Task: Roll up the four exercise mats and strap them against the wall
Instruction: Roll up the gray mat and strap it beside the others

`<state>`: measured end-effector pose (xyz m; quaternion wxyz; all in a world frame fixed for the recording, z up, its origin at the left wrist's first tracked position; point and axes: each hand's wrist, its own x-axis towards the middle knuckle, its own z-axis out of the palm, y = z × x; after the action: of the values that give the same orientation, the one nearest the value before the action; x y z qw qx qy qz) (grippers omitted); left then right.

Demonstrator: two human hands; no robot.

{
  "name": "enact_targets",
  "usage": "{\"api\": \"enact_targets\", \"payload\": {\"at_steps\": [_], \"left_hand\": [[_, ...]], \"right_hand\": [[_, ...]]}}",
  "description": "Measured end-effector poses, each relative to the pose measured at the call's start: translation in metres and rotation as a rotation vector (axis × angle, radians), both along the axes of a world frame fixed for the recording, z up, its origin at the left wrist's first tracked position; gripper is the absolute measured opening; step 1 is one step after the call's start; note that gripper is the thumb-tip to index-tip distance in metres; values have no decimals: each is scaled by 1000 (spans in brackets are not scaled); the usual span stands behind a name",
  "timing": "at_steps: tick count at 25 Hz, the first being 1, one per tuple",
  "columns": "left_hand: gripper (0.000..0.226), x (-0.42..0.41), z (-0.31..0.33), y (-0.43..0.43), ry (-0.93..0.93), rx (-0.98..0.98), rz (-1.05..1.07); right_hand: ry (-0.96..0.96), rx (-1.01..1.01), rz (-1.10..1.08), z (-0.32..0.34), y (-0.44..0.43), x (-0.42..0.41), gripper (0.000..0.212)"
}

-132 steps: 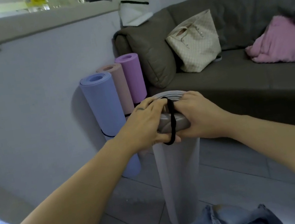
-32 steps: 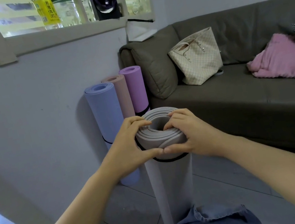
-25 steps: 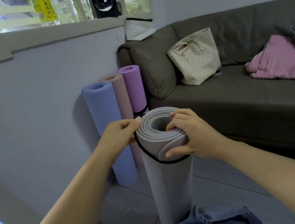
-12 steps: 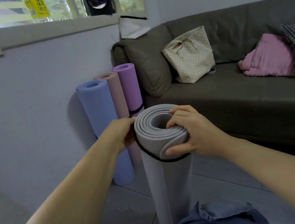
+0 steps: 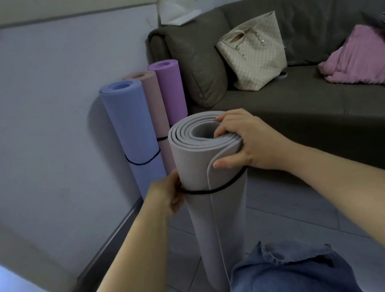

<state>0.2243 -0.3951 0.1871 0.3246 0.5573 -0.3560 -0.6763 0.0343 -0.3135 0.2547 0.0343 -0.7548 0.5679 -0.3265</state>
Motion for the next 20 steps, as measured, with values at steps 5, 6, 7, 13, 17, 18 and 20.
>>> {"api": "enact_targets", "payload": {"at_steps": [5,6,7,13,17,18,20], "left_hand": [[20,4,20,3,-270,-394,-69],[22,6,29,10,-246,-600,27],[23,7,42,19,-221,-855,95],[78,-9,71,34,-975,-1465,-544],[69,-1,64,24,-995,-1448,-448],[63,-1,64,23,-989,-1473,-450],[61,-4,63,22,-981,-1494,-446]], "right_hand": [[24,-10,-8,0,-5,0,51],[27,-15,-4,-1,-4,2,52],[24,-26,5,-2,-4,3,52],[-207,-17,-43,-16,-2,11,84],[-721,195,-288,-44,18,8,50],[-856,299,-322,-46,17,9,33],[-1131,476,-335,-43,10,11,23]]}}
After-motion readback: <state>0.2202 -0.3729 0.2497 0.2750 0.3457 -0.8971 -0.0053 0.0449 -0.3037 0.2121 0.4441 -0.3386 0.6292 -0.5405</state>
